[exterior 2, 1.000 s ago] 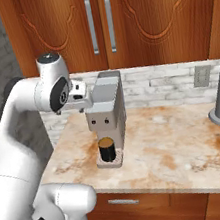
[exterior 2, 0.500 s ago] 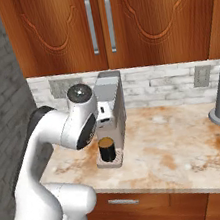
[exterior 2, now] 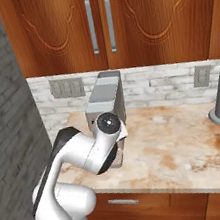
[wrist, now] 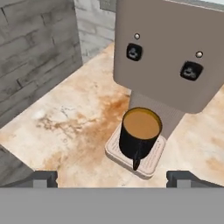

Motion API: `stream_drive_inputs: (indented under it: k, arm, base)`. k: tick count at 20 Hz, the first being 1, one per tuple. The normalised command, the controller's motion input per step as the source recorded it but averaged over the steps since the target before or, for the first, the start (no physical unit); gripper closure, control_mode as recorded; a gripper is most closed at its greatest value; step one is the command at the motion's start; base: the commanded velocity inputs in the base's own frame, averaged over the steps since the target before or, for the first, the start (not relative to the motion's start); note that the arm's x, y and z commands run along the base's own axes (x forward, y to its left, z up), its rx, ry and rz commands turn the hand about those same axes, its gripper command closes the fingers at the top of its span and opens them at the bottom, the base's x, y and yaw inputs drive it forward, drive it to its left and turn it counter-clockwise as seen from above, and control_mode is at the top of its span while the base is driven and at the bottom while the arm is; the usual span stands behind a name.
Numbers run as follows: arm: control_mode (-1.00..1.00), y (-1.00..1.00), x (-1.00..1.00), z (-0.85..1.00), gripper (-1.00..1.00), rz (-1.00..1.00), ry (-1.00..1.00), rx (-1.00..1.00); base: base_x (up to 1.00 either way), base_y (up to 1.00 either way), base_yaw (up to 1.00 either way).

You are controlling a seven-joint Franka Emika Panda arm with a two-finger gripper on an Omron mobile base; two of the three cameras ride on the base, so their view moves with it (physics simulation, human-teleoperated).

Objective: Pick up the brewed coffee from the coffee machine and place it next to the breakfast plate on the dining counter.

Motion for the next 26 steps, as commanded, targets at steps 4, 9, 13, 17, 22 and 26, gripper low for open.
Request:
stream_drive_inputs:
  k: [4,9,13,17,22,26]
  arm:
    - [-1.00,-0.08,0.03,-0.38,-1.00,0.27,-0.04,0.05]
    - [-1.00,-0.06,0.12,-0.30,-1.00,0.29,-0.03,0.05]
    - [-1.00,-0.07,0.20,-0.30,-1.00,0.11,-0.04,0.05]
    - [-1.00,0.00,0.26,-0.32,-1.00,0.00,-0.01,0.05]
    - [-1.00,0.00,0.31,-0.28,-1.00,0.00,0.00,0.07]
    - [-1.00,0.00,0.33,-0.21,-1.00,0.00,0.00,0.05]
  base:
    - [0.00,0.00,0.00]
    - [0.00,0.00,0.00]
    - [0.00,0.00,0.00]
    - [0.00,0.00,0.00]
    - [0.00,0.00,0.00]
    - [0.00,0.00,0.00]
